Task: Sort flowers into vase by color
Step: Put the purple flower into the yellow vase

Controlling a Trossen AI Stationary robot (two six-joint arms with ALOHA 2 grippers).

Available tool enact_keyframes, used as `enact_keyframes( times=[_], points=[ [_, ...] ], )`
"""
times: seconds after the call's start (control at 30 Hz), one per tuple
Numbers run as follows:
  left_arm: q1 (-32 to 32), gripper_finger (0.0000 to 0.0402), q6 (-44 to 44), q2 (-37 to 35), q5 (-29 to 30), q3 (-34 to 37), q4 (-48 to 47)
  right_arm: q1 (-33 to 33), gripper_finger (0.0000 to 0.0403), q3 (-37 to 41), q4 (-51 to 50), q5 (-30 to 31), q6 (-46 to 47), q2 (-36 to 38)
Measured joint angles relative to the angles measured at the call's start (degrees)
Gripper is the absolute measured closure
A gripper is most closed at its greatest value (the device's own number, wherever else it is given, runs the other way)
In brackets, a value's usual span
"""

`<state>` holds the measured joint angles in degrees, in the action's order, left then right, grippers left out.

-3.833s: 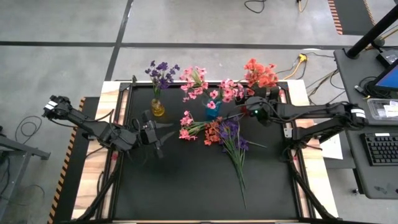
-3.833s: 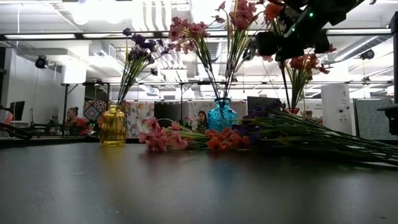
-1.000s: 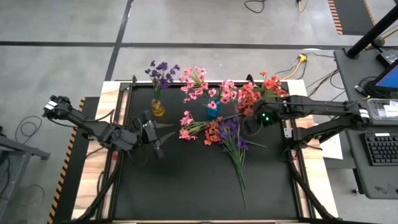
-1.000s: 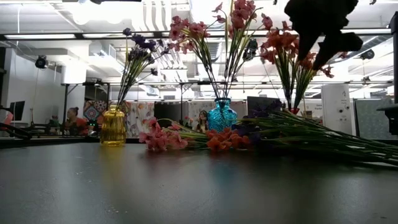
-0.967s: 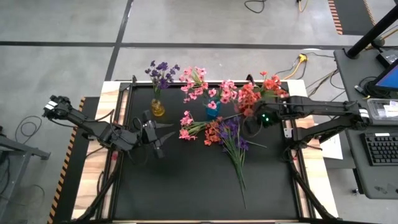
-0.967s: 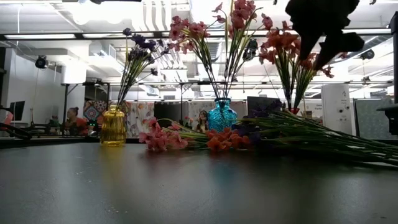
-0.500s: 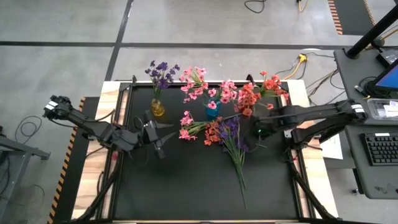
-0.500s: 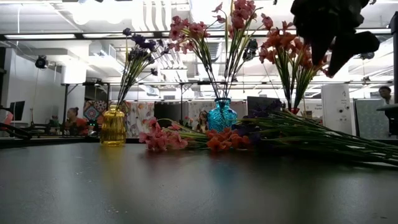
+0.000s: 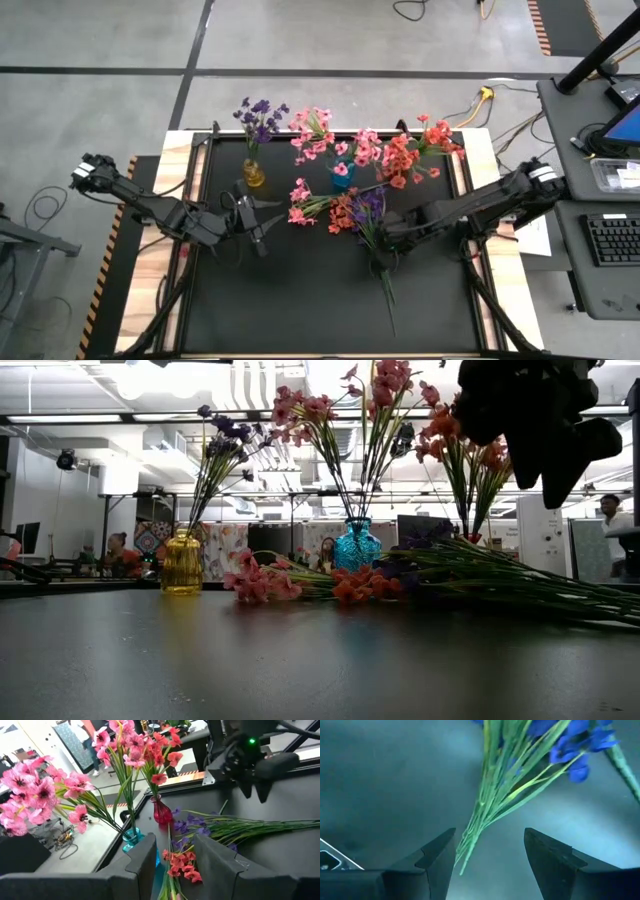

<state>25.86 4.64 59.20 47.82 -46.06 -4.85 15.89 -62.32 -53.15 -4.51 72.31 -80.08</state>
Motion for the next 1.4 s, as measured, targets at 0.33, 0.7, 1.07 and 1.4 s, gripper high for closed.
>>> enact_keyframes(
  times=[0.33, 0.7, 1.07, 1.4],
  points=[
    [1.9, 0.0281, -7.22, 0.04, -6.4, -1.22, -0.67, 1.87, 0.0179, -6.92, -0.05, 4.62, -0.79, -10.3],
    [7.11, 0.0281, -17.81, 0.25, -8.45, -1.2, -4.48, 1.85, 0.0179, -6.82, -2.02, 7.97, -3.43, -19.33],
    [12.25, 0.0281, -25.2, 4.12, -8.47, -1.2, -4.73, 1.85, 0.027, -6.8, -2.07, 11.21, -5.33, -21.74],
    [15.24, 0.0281, -32.5, 7.25, -8.45, -1.18, -4.63, 2.52, 0.0387, -6.78, -5.71, 12.3, -8.13, -16.55]
  ],
)
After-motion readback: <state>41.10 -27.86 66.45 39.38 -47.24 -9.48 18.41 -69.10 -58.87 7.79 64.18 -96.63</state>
